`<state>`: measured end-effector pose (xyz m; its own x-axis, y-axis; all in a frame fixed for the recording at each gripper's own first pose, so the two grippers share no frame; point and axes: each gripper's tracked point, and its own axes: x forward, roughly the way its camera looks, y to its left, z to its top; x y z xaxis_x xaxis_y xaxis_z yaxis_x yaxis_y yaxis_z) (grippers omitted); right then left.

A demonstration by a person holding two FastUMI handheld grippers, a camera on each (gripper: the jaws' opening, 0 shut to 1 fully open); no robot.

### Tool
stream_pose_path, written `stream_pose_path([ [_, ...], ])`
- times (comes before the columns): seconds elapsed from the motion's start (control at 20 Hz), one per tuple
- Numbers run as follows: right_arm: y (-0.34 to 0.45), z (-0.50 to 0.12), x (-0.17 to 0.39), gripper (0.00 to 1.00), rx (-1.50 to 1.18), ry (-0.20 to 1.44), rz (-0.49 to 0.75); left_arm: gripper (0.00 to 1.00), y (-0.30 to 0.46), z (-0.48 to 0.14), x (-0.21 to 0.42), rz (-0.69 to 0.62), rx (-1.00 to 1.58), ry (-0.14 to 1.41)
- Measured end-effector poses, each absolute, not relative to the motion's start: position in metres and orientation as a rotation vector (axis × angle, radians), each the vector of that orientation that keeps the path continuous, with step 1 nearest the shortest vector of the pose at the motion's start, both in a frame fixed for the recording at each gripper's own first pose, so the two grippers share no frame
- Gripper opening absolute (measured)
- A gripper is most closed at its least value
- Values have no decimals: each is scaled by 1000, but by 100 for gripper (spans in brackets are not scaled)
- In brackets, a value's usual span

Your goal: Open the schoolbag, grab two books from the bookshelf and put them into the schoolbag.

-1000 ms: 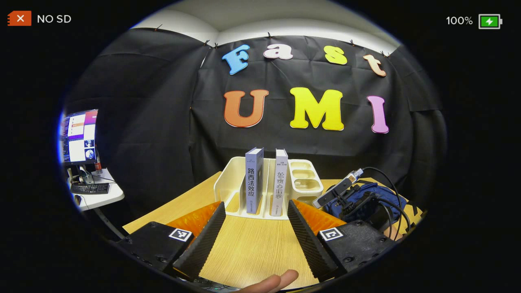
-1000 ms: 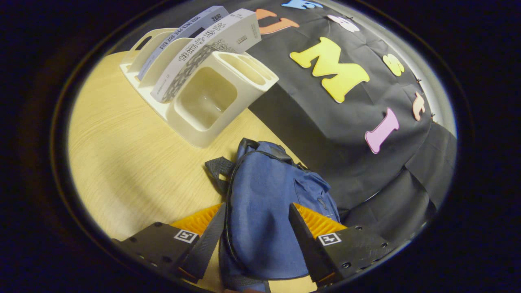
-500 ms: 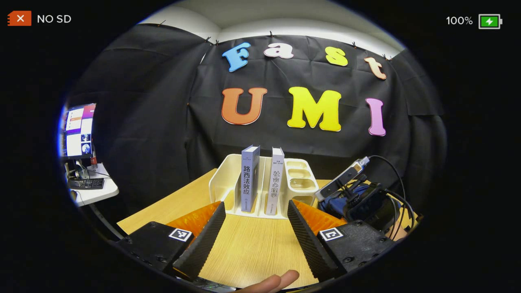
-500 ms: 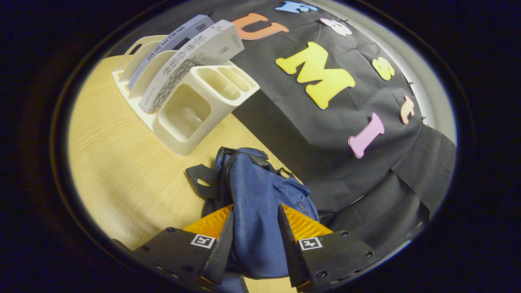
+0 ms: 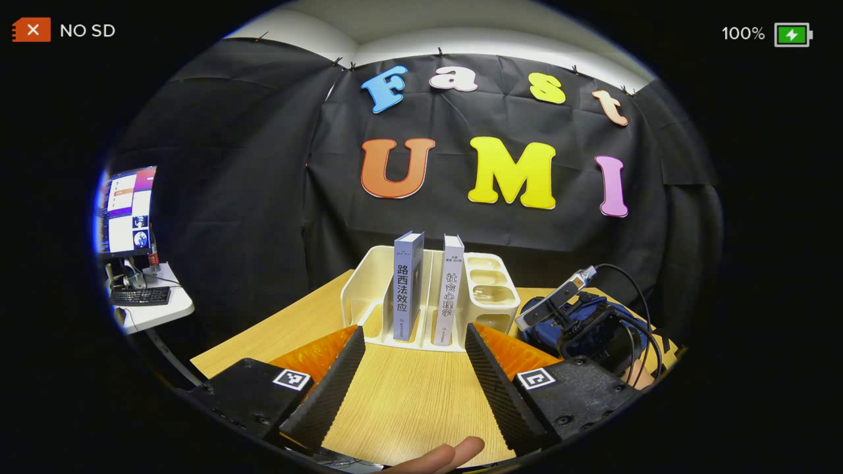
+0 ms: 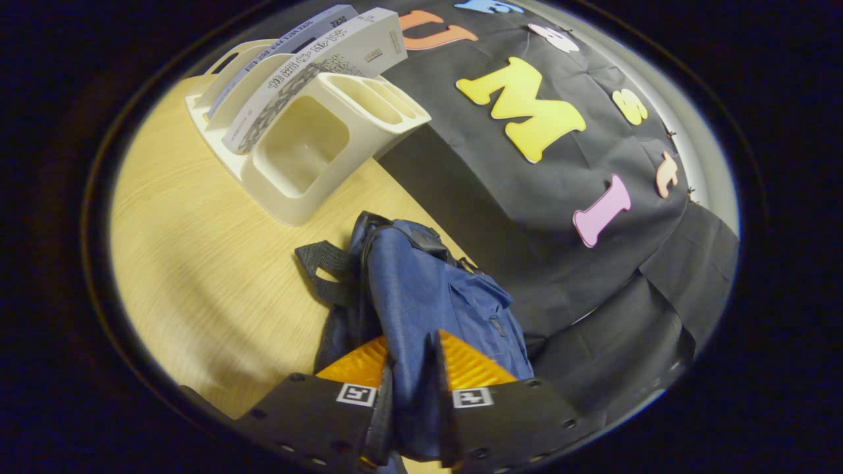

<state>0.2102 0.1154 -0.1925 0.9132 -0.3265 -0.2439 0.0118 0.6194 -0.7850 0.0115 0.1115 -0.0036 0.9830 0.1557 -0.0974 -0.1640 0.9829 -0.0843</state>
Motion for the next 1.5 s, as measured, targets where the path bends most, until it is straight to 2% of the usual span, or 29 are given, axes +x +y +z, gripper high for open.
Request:
stream_pose_path([
  [0.05,117,-188,214,21,-887,365,-196,100,111,-4,11,162,-91,90],
  [0.1,116,-184,214,14,-882,352,-189,100,111,-5,12,162,-92,91],
  [0.15,117,-183,213,13,-869,351,-172,98,112,-5,12,162,-93,91],
  [0.25,115,-181,216,1,-860,368,-158,98,113,-6,14,169,-96,93],
  [0.65,104,-135,221,0,-825,314,-72,98,109,-15,28,151,-151,98],
  [0.95,75,-94,223,0,-791,285,-29,98,102,-23,35,150,-60,102],
  [1.25,33,-48,228,0,-564,309,60,98,93,-38,62,129,-155,178],
  [1.5,-2,-19,247,0,-394,318,82,98,97,-14,113,145,-136,193],
])
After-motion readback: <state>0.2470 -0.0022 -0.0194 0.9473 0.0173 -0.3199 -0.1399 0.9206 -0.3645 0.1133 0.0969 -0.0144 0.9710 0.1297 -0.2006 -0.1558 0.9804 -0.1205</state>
